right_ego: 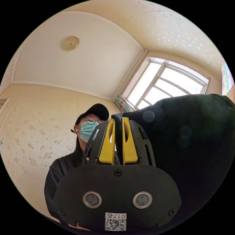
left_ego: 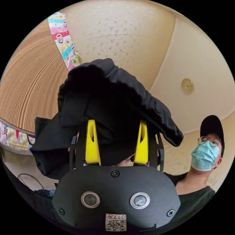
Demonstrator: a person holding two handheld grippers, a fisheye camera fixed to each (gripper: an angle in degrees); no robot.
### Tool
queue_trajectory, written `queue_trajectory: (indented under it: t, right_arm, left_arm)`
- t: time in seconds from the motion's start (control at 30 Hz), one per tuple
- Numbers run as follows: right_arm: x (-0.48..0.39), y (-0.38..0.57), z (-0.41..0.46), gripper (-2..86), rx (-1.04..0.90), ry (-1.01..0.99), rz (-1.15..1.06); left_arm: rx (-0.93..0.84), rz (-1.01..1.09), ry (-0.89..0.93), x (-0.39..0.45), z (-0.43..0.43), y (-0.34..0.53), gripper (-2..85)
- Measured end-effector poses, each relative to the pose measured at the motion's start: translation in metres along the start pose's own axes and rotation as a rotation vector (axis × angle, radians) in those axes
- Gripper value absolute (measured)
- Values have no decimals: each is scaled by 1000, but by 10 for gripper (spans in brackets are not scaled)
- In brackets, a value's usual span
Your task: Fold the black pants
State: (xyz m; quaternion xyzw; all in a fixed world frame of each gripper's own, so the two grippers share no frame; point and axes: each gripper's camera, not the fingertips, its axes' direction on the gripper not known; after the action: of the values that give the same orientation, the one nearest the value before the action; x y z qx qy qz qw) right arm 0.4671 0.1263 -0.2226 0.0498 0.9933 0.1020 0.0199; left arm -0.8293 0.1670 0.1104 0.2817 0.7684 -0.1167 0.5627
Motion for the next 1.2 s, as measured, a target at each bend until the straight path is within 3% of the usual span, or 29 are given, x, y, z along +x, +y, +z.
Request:
queue_trajectory:
  t: [0.07,0.1,0.17,0.27,0.33,0.4,0.47,0.57,0.67,0.73,0.8,0.87,0.97,1.07,1.2]
  right_arm:
    - [5,10,-2,30,32,-44,30]
    - [1,14,-4,30,59,-55,26]
    - [-16,15,-9,30,90,-61,-16]
    - [-65,7,-18,29,115,3,-125]
    - [-115,1,-16,27,105,152,-246]
    - [-152,0,-8,25,108,278,-370]
    - [-179,-5,6,24,101,394,-483]
    - [-195,-49,26,23,211,759,-583]
    - [-170,-178,67,30,112,1200,-805]
    - [-130,-296,75,43,216,1599,-688]
    - [-109,-344,72,60,265,1736,-548]
    - [-90,-352,75,72,254,1813,-528]
    - [-33,-320,70,82,19,1833,-478]
    - [46,-247,32,89,-181,1749,-331]
    - [197,-123,-28,109,-383,1641,98]
  left_arm:
    - [-36,-46,-4,-13,5,-1,149]
    - [-39,-80,-3,-21,5,1,75]
    - [14,-51,66,-24,-7,2,40]
    - [149,210,-28,16,-57,-1,36]
    - [312,457,-245,71,-106,7,35]
    - [401,560,-380,106,-132,10,32]
    - [436,639,-363,129,-141,7,30]
    - [491,685,-361,160,-129,-32,30]
    - [420,775,-329,210,-71,-166,34]
    - [295,736,-533,250,-3,-314,50]
    - [312,672,-681,256,18,-389,63]
    - [338,636,-781,243,18,-420,75]
    - [256,660,-758,176,15,-407,90]
    - [50,615,-792,47,30,-360,99]
    - [-329,315,-853,-189,72,-269,104]
